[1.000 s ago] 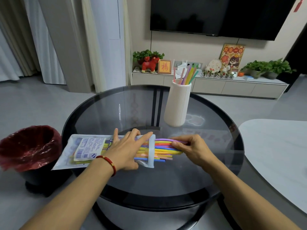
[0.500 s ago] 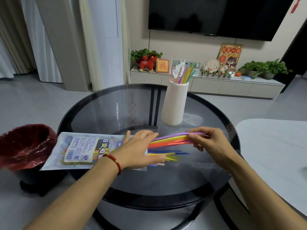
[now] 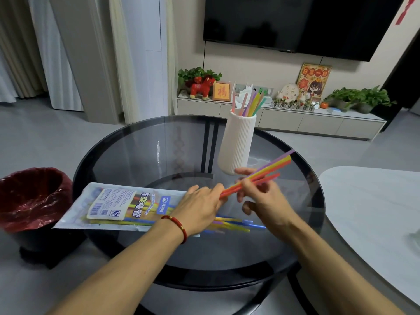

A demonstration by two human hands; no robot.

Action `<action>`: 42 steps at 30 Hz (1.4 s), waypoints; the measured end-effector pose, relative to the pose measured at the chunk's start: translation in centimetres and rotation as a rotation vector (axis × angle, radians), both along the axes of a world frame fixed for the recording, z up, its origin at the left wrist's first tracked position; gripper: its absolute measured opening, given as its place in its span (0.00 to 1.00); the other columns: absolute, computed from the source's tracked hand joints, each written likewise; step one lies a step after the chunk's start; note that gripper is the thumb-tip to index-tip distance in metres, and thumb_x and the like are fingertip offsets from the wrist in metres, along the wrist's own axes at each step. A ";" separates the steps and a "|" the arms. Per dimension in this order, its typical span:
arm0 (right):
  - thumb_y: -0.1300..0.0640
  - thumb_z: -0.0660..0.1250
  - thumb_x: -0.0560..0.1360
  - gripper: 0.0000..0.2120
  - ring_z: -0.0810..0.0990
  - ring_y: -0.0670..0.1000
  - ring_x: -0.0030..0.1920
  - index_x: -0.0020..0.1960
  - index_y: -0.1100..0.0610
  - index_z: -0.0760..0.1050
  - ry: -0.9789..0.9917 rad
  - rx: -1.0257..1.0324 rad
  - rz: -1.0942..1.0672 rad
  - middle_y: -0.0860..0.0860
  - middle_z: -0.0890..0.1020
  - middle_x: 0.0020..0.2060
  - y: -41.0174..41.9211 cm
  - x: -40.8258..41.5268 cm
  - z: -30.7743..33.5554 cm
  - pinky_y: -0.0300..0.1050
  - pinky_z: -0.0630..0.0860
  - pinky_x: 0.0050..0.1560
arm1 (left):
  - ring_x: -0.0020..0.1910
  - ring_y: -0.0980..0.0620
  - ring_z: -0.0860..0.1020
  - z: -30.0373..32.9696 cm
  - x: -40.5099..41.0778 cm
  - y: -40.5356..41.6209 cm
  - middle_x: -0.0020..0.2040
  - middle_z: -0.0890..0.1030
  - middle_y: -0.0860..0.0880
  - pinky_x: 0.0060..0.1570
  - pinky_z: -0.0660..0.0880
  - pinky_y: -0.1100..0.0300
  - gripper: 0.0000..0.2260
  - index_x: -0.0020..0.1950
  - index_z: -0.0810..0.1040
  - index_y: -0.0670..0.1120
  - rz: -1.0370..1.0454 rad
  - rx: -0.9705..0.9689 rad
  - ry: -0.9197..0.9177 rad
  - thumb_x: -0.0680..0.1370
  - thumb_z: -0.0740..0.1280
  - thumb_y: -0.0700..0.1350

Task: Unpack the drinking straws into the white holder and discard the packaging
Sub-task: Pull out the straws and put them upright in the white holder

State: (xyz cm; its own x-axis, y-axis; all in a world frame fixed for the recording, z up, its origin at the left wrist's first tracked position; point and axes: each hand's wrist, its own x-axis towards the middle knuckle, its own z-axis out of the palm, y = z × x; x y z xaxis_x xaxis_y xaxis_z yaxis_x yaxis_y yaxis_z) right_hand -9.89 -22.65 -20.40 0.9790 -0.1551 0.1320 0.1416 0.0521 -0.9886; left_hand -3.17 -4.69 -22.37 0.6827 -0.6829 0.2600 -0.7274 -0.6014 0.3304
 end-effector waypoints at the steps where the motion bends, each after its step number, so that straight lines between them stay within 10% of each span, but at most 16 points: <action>1: 0.39 0.74 0.72 0.26 0.78 0.51 0.36 0.58 0.59 0.81 -0.020 -0.087 -0.062 0.55 0.80 0.36 0.8 0.2 -0.2 0.42 0.75 0.30 | 0.38 0.47 0.67 0.0 -0.1 0.0 0.35 0.70 0.53 0.45 0.58 0.54 0.05 0.48 0.63 0.51 -0.022 -0.004 0.016 0.84 0.53 0.47; 7: 0.53 0.69 0.81 0.17 0.78 0.50 0.25 0.40 0.64 0.81 -0.077 -0.231 -0.387 0.53 0.80 0.24 1.7 1.0 1.4 0.40 0.74 0.26 | 0.50 0.43 0.74 -0.4 0.1 0.5 0.46 0.74 0.52 0.51 0.62 0.52 0.08 0.57 0.68 0.51 -0.024 0.035 0.100 0.82 0.58 0.53; 11: 0.55 0.68 0.82 0.15 0.81 0.47 0.23 0.39 0.59 0.82 -0.201 -0.431 -0.571 0.51 0.81 0.23 -0.9 0.3 4.0 0.38 0.77 0.26 | 0.69 0.44 0.69 -1.5 0.5 1.3 0.68 0.73 0.46 0.72 0.59 0.44 0.30 0.79 0.54 0.48 0.033 0.187 0.143 0.81 0.59 0.57; 17: 0.51 0.65 0.81 0.18 0.82 0.45 0.30 0.39 0.60 0.82 -0.328 -0.827 -0.611 0.46 0.81 0.28 -3.6 0.7 8.7 0.33 0.76 0.30 | 0.72 0.45 0.65 -2.3 0.5 1.5 0.71 0.69 0.47 0.75 0.55 0.44 0.29 0.80 0.54 0.49 0.023 0.179 0.171 0.82 0.56 0.57; 21: 0.57 0.68 0.81 0.16 0.83 0.60 0.33 0.38 0.65 0.79 -0.263 -1.013 -0.489 0.58 0.81 0.30 -2.2 2.1 6.8 0.40 0.79 0.34 | 0.72 0.46 0.66 -2.4 0.6 1.3 0.71 0.71 0.46 0.74 0.58 0.43 0.26 0.78 0.60 0.49 0.031 0.167 0.154 0.82 0.56 0.56; 25: 0.58 0.68 0.81 0.14 0.81 0.59 0.33 0.38 0.64 0.77 -0.234 -1.011 -0.446 0.58 0.80 0.32 -0.7 3.0 3.5 0.60 0.82 0.39 | 0.71 0.46 0.68 -2.7 0.9 1.2 0.71 0.71 0.46 0.74 0.60 0.43 0.24 0.77 0.62 0.50 0.035 0.177 0.132 0.82 0.56 0.57; 32: 0.55 0.69 0.81 0.13 0.78 0.45 0.30 0.39 0.57 0.75 -0.170 -0.977 -0.476 0.50 0.77 0.31 -0.6 3.4 1.1 0.33 0.71 0.31 | 0.71 0.47 0.67 -2.9 1.0 1.1 0.72 0.70 0.47 0.74 0.60 0.42 0.24 0.76 0.62 0.50 0.033 0.217 0.131 0.82 0.54 0.58; 42: 0.54 0.67 0.82 0.15 0.82 0.49 0.24 0.39 0.61 0.79 -0.082 -0.703 -0.497 0.55 0.82 0.27 -1.5 2.3 -0.3 0.40 0.80 0.26 | 0.72 0.48 0.66 -3.0 1.0 1.1 0.72 0.69 0.49 0.75 0.60 0.44 0.25 0.77 0.61 0.51 0.039 0.214 0.149 0.82 0.54 0.58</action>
State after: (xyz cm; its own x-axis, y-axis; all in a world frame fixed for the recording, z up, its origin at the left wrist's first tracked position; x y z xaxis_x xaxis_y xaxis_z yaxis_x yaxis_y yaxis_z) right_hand -7.62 -24.11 -20.75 0.8025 -0.4188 0.4249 0.0577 -0.6545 -0.7539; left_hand -2.12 -3.62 -25.35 0.7293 -0.6841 0.0066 -0.6552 -0.6957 0.2945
